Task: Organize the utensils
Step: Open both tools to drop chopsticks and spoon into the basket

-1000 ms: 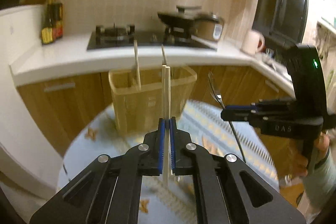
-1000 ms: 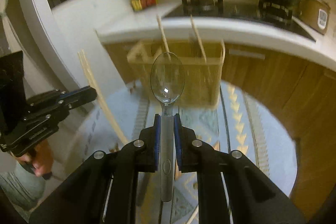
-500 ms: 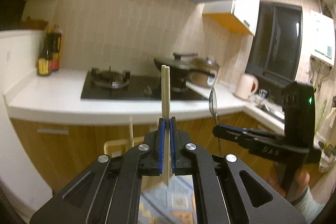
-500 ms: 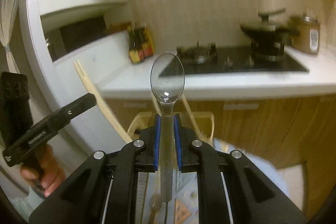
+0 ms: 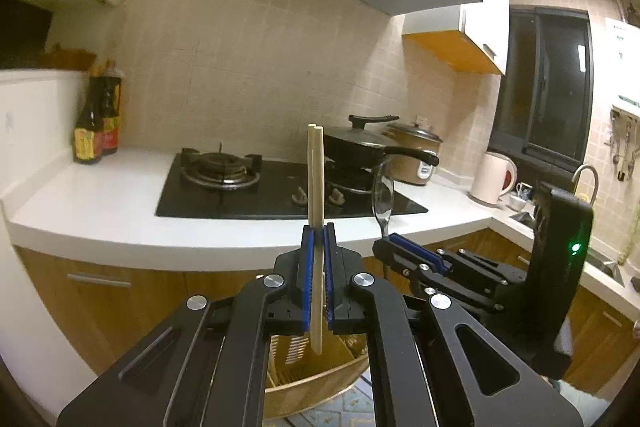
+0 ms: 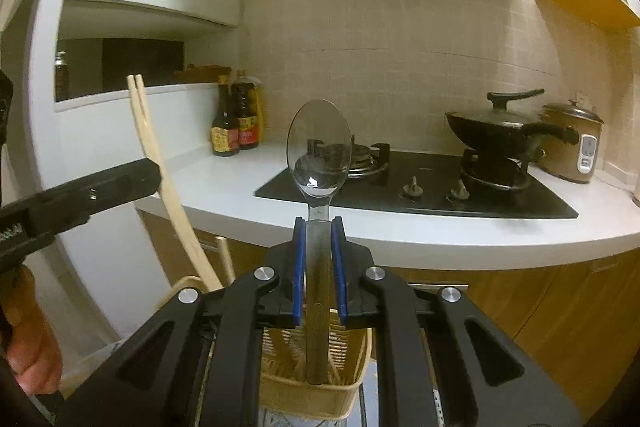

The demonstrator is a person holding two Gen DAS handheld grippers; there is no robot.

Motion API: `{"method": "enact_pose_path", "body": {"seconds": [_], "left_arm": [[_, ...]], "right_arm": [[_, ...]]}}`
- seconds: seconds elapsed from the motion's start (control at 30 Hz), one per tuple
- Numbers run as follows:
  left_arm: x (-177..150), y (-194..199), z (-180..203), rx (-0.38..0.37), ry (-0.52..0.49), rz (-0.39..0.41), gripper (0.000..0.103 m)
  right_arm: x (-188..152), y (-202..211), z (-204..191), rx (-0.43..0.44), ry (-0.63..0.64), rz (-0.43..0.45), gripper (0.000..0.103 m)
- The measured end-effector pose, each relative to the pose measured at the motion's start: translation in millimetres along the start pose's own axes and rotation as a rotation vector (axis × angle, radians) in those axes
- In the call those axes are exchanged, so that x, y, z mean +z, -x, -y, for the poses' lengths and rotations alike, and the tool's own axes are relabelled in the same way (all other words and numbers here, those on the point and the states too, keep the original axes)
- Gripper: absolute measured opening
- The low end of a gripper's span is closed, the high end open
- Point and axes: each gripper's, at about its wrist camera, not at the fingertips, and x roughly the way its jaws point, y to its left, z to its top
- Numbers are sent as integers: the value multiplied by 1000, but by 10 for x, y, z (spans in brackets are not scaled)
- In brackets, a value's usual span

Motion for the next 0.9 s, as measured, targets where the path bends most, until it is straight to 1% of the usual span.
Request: {"method": "enact_pose_path", "body": {"seconds": [0.07,0.33,0.43,0.47,0.5,0.57,0.63,0.77,0.87,0.9], "left_arm": [[-62,-75,-65,-12,16,-3,3],[-247,-245,-170,-7,18,-41,3],[-291,-267,-182,-21,20,-63,3],[-301,-262,-190,-30,24,-71,4],[-308,-245,-200,-37,28,-71,4],[-309,-207,-214,-40,32,-73,6],[-305,-164,-233,-38,41,-74,8],[-294,-22,-268,-57,75,-79,10],[-298,136,-261,-80,91,-85,14],[-304,176,-250,-85,92,-88,19]], "right_arm": [[-63,-64,44,-13,-13,4,10],[-250,-218,192,-21,-60,-8,11],[-276,-212,214,5,-88,-28,11],[-282,-203,225,17,-100,-39,15],[-288,-188,230,22,-104,-44,21],[-290,-122,234,27,-113,-49,58],[-294,22,236,22,-123,-20,59],[-301,274,241,17,-146,-17,59],[-316,444,241,9,-153,-50,59],[-330,500,235,4,-155,-83,59]]}}
